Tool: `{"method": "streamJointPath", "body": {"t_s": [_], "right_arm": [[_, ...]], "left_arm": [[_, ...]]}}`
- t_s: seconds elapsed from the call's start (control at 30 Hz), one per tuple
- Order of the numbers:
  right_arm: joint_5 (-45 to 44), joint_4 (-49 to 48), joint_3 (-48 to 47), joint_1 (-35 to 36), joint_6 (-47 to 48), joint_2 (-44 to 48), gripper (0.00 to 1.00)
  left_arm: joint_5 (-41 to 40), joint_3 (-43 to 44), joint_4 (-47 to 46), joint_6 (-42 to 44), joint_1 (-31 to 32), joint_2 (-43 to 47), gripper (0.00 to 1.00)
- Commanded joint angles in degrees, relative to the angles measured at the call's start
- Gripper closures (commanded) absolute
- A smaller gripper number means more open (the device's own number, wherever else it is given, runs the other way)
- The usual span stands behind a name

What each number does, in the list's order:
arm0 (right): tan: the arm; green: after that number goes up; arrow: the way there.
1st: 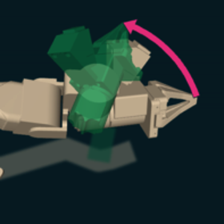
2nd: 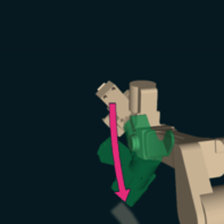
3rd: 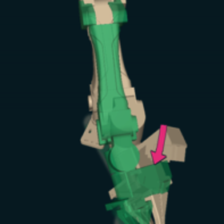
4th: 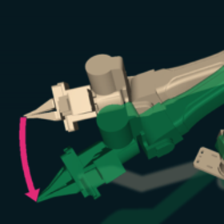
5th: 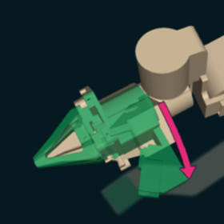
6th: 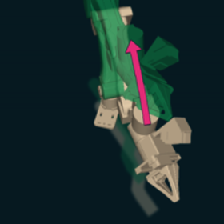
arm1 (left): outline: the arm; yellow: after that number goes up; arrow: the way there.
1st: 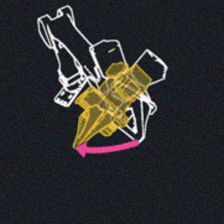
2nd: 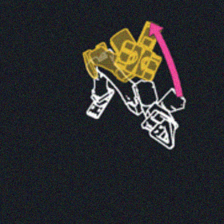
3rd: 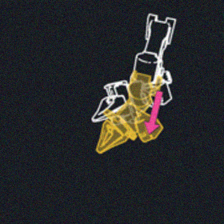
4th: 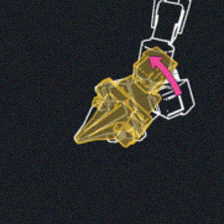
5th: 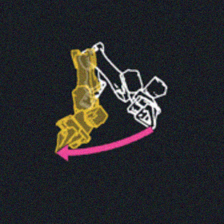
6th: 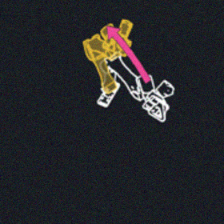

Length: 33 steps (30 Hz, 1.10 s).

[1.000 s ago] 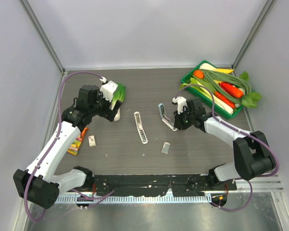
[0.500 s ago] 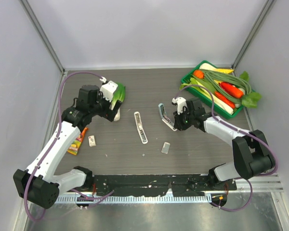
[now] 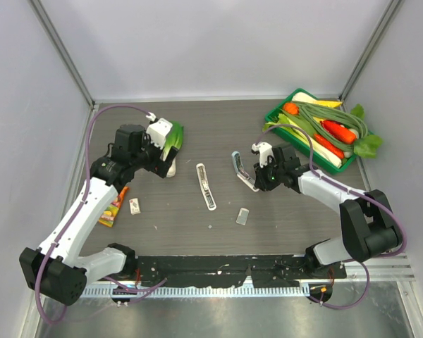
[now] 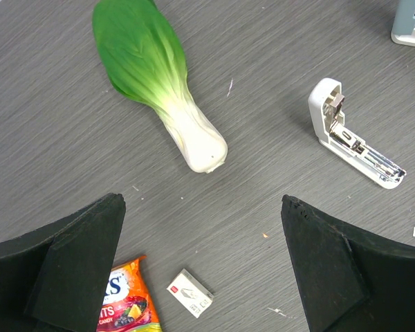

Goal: Load the staples into the stapler
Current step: Install the staple into the stapler.

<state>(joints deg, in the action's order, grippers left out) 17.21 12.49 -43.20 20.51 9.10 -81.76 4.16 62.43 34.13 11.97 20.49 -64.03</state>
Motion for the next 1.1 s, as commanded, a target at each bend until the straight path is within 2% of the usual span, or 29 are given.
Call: {"method": "streamJointPath", "body": {"t_s": [0.0, 1.07], "right_arm": [[0.28, -1.06, -1.71, 0.14, -0.05, 2.04, 0.8], [-0.16, -0.45, -1.71, 0.05, 0.48, 0.46, 0.8]], "left_arm": [[0.93, -0.03, -2.05, -0.8, -0.45, 0.13, 0.0], [1.37, -0.03, -2.05, -0.98, -0.8, 0.05, 0.0]]}}
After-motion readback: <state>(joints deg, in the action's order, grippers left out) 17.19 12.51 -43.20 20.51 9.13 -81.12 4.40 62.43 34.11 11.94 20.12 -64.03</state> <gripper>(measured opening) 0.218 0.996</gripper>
